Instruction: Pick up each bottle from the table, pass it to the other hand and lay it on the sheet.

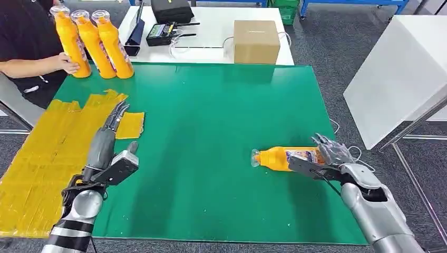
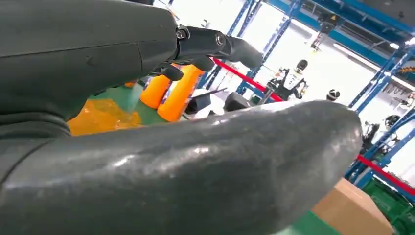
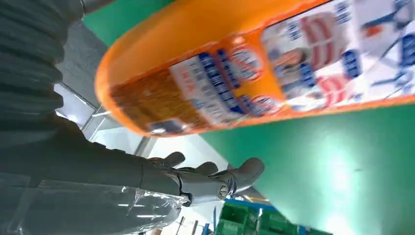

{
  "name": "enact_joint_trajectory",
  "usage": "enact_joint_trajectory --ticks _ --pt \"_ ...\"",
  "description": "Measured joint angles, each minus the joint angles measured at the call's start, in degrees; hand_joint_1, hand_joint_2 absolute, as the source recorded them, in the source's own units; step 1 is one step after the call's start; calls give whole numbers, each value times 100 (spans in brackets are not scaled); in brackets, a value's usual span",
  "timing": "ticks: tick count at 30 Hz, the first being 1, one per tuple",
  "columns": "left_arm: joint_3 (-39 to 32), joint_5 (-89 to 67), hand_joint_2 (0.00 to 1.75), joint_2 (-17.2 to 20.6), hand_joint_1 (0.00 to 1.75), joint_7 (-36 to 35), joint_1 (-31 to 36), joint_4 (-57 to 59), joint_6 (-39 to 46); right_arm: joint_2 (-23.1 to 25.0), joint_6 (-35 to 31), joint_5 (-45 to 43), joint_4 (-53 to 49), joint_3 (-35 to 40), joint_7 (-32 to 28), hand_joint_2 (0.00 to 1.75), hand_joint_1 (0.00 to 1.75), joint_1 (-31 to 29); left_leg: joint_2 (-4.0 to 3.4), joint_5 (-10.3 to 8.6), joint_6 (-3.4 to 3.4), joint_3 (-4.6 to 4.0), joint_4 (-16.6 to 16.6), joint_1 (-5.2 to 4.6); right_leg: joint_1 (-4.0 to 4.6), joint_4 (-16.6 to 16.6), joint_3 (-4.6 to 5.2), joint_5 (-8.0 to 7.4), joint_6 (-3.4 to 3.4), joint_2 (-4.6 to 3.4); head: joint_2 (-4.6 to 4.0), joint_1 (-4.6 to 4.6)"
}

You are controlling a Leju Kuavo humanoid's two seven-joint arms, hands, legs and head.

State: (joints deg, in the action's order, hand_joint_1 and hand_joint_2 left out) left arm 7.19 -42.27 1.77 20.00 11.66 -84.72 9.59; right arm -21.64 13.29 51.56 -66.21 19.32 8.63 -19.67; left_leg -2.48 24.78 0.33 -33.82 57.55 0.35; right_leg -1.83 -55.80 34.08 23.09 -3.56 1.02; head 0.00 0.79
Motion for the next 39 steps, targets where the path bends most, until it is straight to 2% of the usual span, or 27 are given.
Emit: enact_joint_trajectory --ticks 4,5,6,7,10,13,23,27,30,31,33,35,39 --pt "72 17 0 -15 0 0 72 0 -17 123 75 92 427 201 -15 175 0 -246 0 0 0 0 0 0 0 0 0 0 0 1 0 0" --pt "87 39 0 -17 0 0 77 0 -22 145 88 107 491 228 -28 175 138 -273 1 0 0 -1 0 0 0 0 0 0 0 3 0 -2" --pt "94 57 0 -22 0 0 78 0 -44 166 135 133 595 275 -69 175 169 -325 1 0 0 -1 0 0 0 0 0 0 0 2 0 0" --pt "98 72 0 -22 0 2 85 0 -52 182 202 142 685 317 -103 175 175 -386 0 0 0 0 1 0 0 0 1 0 0 1 0 0" --pt "153 133 0 -24 0 13 204 33 -76 186 532 118 1085 516 -282 175 175 -633 -4 0 0 13 2 1 1 2 -6 0 0 -3 0 -2" --pt "206 201 0 -24 0 13 319 107 -76 153 577 68 1342 682 -393 175 175 -765 -5 1 0 28 1 1 1 3 -20 0 0 -3 0 0" --pt "247 345 0 -26 0 11 383 243 -76 57 542 -223 1456 778 -164 175 175 -833 -3 -7 11 42 2 0 0 4 -38 -6 -7 0 0 -2" --pt "249 735 0 -35 0 -81 345 238 -379 68 244 -389 1248 675 33 175 175 -669 0 -7 11 36 2 0 -2 3 -40 -6 -8 2 0 0" --pt "153 1833 0 -94 0 -308 154 121 -1211 114 -159 -600 651 449 126 175 175 -278 6 -7 11 20 1 -1 -2 1 -28 -6 -8 3 0 0" --pt "101 2123 175 -109 0 -345 79 70 -1428 135 -210 -642 409 379 185 175 175 -145 4 -7 11 10 1 -2 -2 0 -18 -7 -9 2 0 0" --pt "15 2670 175 -153 0 -437 -44 -5 -1780 173 -286 -658 -33 269 262 175 175 51 3 -7 11 0 1 -2 -2 0 -6 -7 -10 1 0 2" --pt "-123 3827 175 -225 0 -630 -152 -129 -2495 190 -555 -590 -617 203 262 175 175 164 4 -9 10 -18 1 -2 -2 -4 8 -7 -10 3 0 0" --pt "-221 5563 175 -249 0 -1089 -306 -341 -3472 311 -456 -787 -1933 223 262 175 175 92 -3 -9 9 -19 0 -1 -1 -6 17 -7 -10 -2 0 0"
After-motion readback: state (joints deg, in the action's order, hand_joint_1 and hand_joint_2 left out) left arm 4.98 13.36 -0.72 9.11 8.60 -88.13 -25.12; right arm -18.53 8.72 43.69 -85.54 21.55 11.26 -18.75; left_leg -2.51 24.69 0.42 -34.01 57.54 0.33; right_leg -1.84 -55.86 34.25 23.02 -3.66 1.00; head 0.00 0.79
